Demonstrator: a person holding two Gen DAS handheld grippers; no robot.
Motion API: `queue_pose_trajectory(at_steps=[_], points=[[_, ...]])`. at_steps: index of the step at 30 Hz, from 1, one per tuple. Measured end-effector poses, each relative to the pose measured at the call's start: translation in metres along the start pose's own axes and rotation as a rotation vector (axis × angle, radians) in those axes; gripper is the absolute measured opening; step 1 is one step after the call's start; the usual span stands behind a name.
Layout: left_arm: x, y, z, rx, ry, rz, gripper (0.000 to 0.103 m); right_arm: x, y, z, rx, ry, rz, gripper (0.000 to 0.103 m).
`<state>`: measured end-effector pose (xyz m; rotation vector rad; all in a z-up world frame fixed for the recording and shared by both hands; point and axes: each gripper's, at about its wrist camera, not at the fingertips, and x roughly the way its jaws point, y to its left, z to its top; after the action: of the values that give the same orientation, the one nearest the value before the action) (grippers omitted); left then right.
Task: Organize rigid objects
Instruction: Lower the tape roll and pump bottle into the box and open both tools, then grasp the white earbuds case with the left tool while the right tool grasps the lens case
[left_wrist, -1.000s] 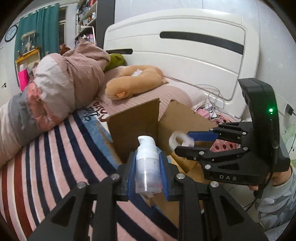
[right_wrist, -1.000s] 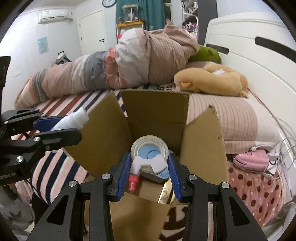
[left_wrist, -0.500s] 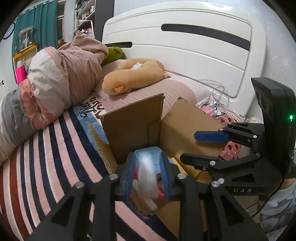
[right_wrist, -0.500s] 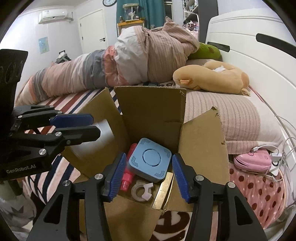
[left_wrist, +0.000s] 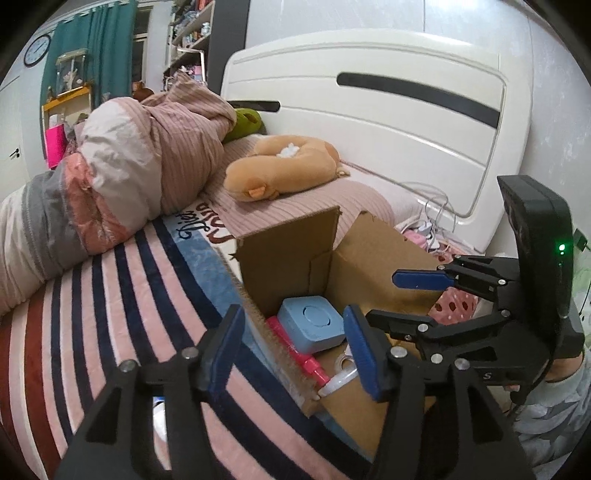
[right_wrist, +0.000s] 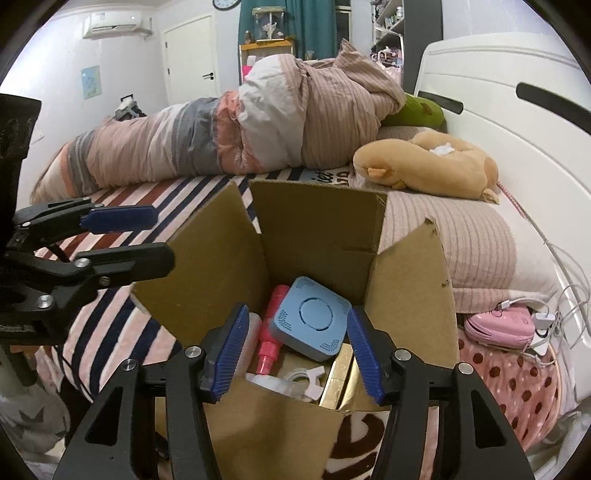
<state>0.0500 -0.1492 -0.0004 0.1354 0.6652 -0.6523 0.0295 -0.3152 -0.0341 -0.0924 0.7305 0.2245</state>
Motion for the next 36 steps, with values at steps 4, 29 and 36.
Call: queue_pose_trajectory(at_steps=[4, 29, 36], points=[[-0.026, 0.019, -0.008, -0.024, -0.035, 0.020, 0.053, -0.010, 0.021, 0.009, -0.034, -0.023, -0.004, 0.052], [-0.061, 0.204, -0.150, -0.334, 0.077, 0.277, 0.058, 0.174, 0.191, -0.023, 0.006, 0.205, 0.232, 0.056], [-0.048, 0.213, -0.160, -0.361, 0.104, 0.270, 0.058, 0.200, 0.198, -0.027, 0.000, 0.246, 0.415, 0.057]])
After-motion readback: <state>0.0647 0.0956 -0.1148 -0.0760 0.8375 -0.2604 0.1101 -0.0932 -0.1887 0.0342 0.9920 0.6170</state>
